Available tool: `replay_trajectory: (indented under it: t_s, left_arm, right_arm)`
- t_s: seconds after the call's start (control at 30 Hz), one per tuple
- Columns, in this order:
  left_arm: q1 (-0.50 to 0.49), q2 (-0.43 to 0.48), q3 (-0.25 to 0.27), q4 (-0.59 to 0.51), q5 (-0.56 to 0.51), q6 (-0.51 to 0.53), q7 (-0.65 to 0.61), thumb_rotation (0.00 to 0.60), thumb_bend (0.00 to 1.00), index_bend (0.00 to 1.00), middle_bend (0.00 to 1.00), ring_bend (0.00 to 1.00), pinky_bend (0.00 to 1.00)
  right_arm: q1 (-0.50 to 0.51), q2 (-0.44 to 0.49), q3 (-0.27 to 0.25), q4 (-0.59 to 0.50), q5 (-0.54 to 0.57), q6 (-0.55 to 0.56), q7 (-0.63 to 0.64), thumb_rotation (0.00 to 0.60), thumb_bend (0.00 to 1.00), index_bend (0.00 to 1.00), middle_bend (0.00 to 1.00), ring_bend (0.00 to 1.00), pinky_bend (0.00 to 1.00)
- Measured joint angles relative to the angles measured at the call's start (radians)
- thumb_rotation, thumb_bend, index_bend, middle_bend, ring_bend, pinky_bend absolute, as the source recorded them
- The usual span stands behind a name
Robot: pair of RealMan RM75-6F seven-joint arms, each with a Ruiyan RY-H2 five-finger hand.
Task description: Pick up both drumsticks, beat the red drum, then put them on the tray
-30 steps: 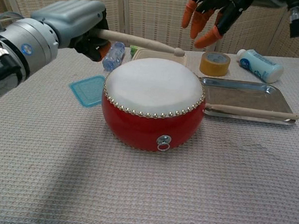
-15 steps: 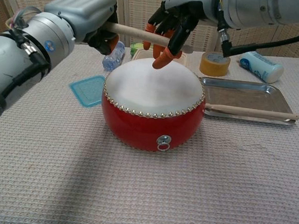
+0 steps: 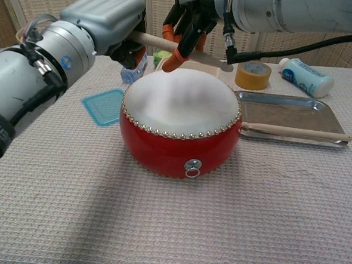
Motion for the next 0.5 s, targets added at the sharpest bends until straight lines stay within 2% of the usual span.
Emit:
replay_trajectory:
  t_s: [0.5]
  left_arm:
    - [-0.005,-0.005,0.003,-0.001,0.004,0.001,0.014,0.600,0.66,1.00,1.00,0.99,1.00]
  right_arm:
    - [0.005,-0.034,0.007,0.018,0.010,0.026,-0.025,0.600,0.09,0.78,0.76,0.60,0.54]
